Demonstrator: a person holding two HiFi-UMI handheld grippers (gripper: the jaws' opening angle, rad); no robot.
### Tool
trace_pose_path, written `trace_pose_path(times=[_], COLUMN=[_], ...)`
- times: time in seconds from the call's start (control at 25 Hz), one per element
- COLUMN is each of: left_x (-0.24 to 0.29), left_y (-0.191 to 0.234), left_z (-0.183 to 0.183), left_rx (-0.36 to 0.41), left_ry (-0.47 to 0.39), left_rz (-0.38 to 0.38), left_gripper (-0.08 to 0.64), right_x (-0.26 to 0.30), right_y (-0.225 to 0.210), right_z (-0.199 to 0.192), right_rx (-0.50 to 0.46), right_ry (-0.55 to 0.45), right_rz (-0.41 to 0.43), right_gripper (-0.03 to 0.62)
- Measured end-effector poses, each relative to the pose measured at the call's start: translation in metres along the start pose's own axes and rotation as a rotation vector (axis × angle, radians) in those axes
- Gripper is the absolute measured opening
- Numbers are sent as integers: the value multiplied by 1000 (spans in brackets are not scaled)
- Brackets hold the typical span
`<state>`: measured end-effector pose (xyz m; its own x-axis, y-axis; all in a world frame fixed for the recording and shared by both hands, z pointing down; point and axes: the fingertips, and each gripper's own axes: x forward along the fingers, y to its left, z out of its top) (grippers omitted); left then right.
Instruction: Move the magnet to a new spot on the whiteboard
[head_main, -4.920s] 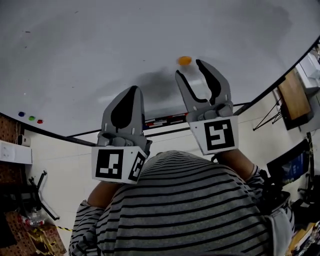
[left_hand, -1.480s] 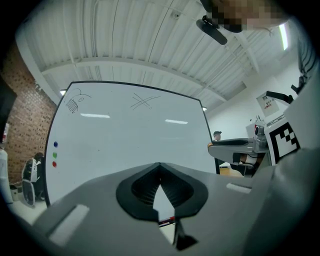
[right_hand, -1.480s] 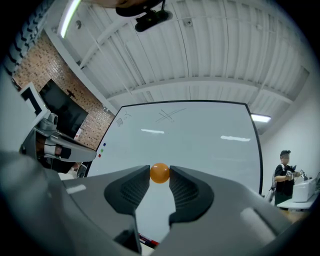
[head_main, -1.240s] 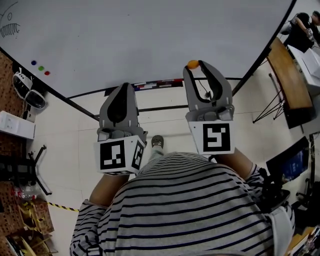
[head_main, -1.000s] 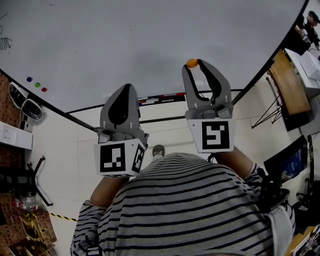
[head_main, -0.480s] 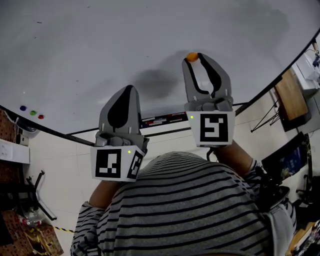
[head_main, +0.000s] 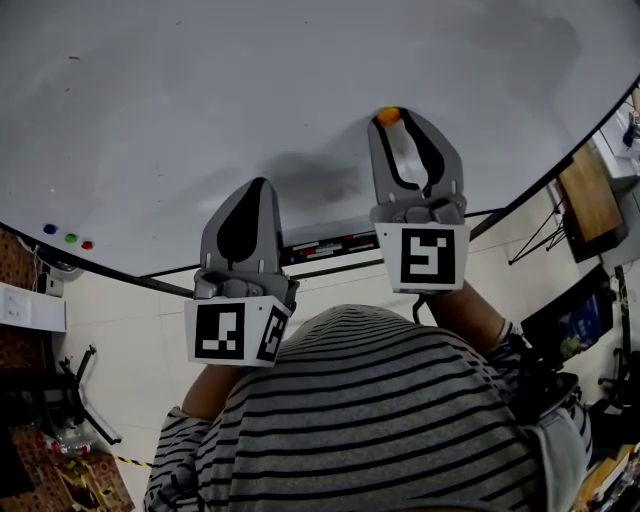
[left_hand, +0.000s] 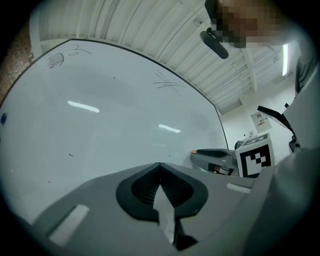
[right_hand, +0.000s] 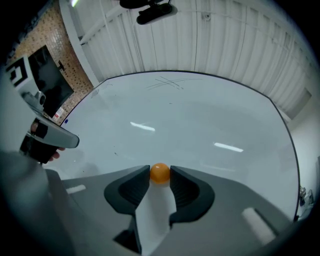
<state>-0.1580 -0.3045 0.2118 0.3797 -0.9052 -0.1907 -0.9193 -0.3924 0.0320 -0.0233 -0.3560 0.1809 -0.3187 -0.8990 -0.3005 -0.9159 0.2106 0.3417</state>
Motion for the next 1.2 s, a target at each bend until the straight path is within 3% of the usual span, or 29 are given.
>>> trace_pose_path(times=[0.36, 0.8, 1.2], left_x=[-36, -124, -173], left_y=[-42, -151, -182], left_z=[4, -9, -6], left_rx=[18, 31, 64], left_ry=[-16, 36, 67], left_rz=[28, 75, 118], left_gripper=[15, 15, 15], right_x=[-82, -226, -290], right_y=[-6, -37, -38], right_z=[16, 17, 25], right_rx=[116, 173, 201], right_ry=[-30, 48, 103], right_rz=[50, 77, 95], right_gripper=[143, 0, 0])
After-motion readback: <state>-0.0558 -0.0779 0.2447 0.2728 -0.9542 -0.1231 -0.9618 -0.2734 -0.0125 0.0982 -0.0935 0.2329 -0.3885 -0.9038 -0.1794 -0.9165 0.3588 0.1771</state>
